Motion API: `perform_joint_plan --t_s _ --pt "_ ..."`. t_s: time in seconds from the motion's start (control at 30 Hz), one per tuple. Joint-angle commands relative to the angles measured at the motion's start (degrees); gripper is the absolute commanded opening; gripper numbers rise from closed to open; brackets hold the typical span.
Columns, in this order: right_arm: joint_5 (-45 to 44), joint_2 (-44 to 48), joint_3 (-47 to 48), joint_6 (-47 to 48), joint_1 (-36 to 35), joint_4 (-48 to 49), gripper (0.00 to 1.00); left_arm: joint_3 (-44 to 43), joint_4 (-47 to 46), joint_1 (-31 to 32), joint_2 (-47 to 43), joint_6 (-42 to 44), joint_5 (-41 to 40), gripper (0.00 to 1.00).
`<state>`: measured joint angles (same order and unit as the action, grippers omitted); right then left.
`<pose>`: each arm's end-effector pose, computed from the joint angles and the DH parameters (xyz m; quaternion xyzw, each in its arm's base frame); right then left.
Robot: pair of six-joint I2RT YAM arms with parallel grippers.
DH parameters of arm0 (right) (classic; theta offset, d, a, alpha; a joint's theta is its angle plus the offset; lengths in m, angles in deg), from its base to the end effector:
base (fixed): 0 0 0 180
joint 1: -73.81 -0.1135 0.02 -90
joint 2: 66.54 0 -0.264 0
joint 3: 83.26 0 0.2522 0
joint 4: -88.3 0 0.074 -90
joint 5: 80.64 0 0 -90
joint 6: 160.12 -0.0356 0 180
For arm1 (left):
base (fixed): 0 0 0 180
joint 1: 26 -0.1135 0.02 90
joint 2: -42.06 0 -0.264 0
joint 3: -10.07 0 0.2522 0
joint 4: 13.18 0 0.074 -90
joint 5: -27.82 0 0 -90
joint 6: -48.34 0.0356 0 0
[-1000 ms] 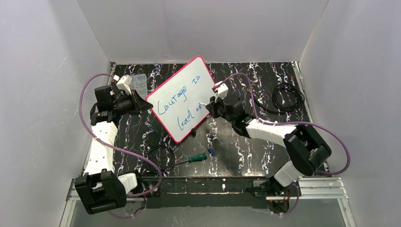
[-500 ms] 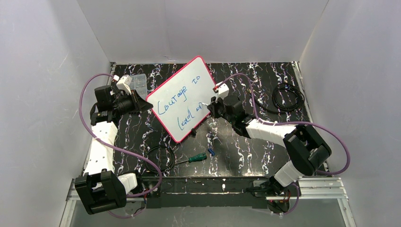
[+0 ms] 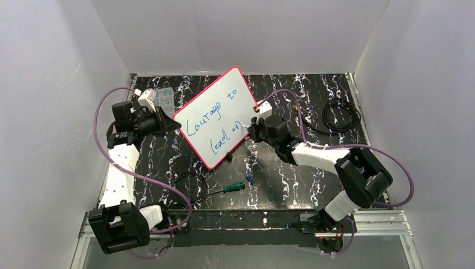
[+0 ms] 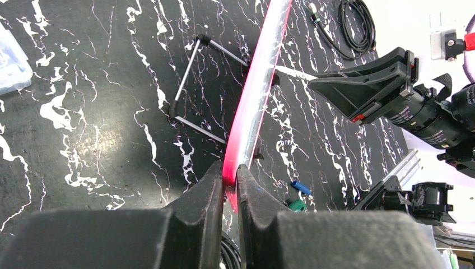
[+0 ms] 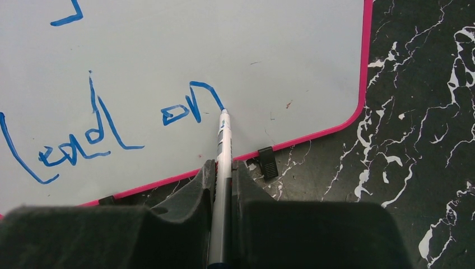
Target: Write a sentence on the whiteboard
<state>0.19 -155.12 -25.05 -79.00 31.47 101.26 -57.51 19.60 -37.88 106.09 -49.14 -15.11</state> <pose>0.2516 0.2216 0.2173 -0.1860 0.7830 0.1969 0.5599 0.2420 0.0243 0.3185 0.0661 0.8136 -0.3264 0.4766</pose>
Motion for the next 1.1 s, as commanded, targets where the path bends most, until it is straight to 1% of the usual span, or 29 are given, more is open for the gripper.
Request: perform_joint_plan --t_s 0.0,0.2,0.5,1.07 --pt "-2.75 1.31 -0.43 -0.24 0.05 -0.05 0.01 0.82 0.22 0.33 -0.62 1.25 -0.31 0.00" --pt "-6.98 3.06 -1.50 -0.86 0.22 0.76 0.01 0.76 0.22 0.28 -0.68 1.25 -0.25 0.00" --pt "-6.30 2.78 -1.40 -0.90 0.34 2.83 0.01 0.82 0.14 0.35 -0.79 1.14 -0.14 0.00" --pt "-4.12 -2.79 0.84 -1.31 0.52 5.44 0.01 0.91 0.05 0.30 -0.72 1.23 -0.03 0.00"
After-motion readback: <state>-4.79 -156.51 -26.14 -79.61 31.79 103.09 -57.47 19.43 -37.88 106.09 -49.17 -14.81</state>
